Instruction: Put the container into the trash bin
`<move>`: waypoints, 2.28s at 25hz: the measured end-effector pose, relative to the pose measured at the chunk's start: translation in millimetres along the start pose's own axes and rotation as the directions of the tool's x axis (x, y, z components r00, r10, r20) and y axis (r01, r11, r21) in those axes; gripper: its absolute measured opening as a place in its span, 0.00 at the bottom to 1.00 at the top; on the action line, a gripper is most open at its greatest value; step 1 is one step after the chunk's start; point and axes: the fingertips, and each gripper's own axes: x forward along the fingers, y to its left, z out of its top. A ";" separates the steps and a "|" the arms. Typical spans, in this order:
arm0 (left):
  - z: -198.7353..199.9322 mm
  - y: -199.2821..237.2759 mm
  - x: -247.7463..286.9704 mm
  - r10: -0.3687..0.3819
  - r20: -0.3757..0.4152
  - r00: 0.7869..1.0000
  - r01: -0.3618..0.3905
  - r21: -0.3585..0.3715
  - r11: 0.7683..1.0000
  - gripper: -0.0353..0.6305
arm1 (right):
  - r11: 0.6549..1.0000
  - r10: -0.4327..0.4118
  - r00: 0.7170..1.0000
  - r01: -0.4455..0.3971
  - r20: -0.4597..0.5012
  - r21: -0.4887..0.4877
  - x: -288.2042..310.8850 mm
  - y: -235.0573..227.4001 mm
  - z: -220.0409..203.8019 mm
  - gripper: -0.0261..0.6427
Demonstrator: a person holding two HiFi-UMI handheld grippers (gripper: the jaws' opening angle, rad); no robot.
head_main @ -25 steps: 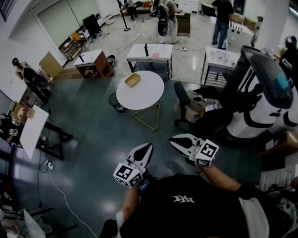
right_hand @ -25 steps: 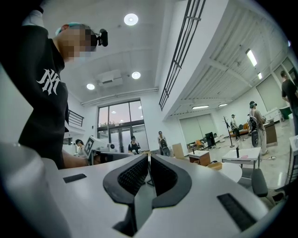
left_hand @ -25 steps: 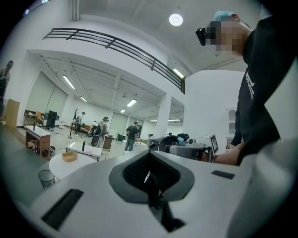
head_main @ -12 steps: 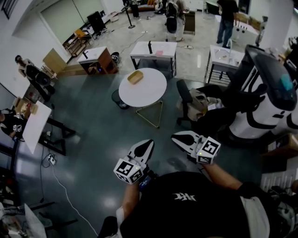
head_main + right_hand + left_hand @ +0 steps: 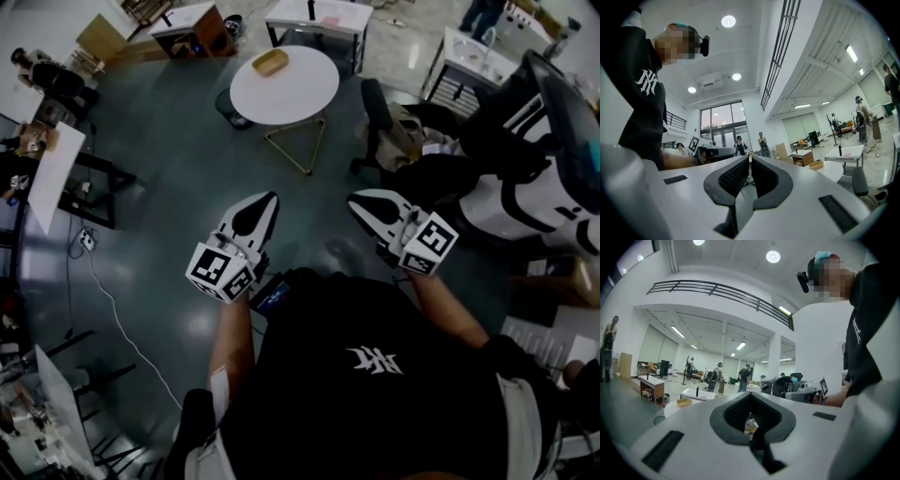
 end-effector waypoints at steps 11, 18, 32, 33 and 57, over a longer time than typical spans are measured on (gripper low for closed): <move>-14.2 23.6 11.7 0.014 -0.017 1.000 -0.014 -0.030 0.999 0.06 | 0.999 0.019 1.000 -0.019 -0.017 0.026 20.5 -21.7 -7.4 0.10; -8.1 70.2 32.2 0.014 -0.006 1.000 -0.014 -0.048 0.999 0.06 | 0.999 0.025 0.998 -0.024 -0.053 0.025 59.2 -53.8 -7.2 0.10; 0.2 201.8 77.4 0.010 0.007 1.000 -0.010 -0.096 0.995 0.06 | 1.000 0.007 0.993 -0.004 -0.117 0.023 171.1 -141.4 -3.0 0.10; -0.5 211.9 79.5 0.010 0.009 1.000 -0.009 -0.103 0.995 0.06 | 1.000 0.007 0.993 -0.004 -0.121 0.023 179.6 -146.3 -2.3 0.10; 7.3 332.1 136.0 -0.007 0.009 1.000 0.008 -0.145 0.989 0.06 | 0.999 -0.045 0.992 0.047 -0.121 0.014 269.1 -250.8 8.7 0.10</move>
